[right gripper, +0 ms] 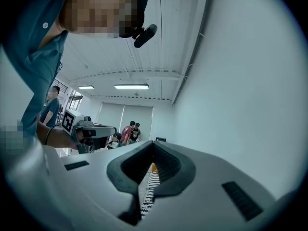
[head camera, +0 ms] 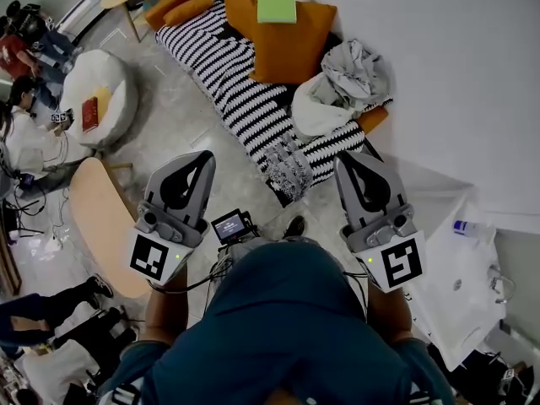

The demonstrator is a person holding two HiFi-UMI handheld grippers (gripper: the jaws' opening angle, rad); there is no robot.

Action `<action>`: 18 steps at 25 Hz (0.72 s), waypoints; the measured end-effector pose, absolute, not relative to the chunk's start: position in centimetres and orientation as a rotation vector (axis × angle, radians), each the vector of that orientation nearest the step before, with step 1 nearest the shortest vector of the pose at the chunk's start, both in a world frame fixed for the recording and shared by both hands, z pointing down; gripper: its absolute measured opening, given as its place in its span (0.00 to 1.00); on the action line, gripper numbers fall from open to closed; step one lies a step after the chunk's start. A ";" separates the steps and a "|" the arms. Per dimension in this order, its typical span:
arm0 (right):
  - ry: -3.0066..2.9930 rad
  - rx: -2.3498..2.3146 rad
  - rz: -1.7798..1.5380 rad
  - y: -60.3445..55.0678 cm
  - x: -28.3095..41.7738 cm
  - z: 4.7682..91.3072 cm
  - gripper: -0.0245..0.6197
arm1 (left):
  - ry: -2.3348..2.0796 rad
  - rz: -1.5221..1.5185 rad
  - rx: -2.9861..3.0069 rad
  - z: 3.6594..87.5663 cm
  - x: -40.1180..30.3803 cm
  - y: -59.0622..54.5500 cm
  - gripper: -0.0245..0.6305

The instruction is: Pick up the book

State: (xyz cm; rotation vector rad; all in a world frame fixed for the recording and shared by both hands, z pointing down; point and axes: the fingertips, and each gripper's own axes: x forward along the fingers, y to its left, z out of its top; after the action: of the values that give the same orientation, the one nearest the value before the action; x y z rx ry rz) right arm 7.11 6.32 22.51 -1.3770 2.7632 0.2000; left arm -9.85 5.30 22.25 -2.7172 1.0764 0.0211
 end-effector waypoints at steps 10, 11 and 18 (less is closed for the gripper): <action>2.772 -1.371 0.155 3.6 8.1 23.6 0.06 | 1.085 -0.003 -2.727 22.5 -8.8 2.8 0.04; 2.771 -1.379 0.155 3.3 8.0 23.7 0.06 | 1.077 -0.001 -2.731 22.5 -8.9 2.4 0.04; 2.761 -1.453 0.164 0.7 6.2 23.5 0.06 | 1.005 0.034 -2.772 22.6 -10.4 -1.1 0.04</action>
State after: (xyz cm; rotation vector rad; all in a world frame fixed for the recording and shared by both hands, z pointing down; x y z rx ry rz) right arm 6.16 0.71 23.46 -1.4533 2.7611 0.1635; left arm -10.35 -1.15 22.62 -2.7723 1.0047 0.0343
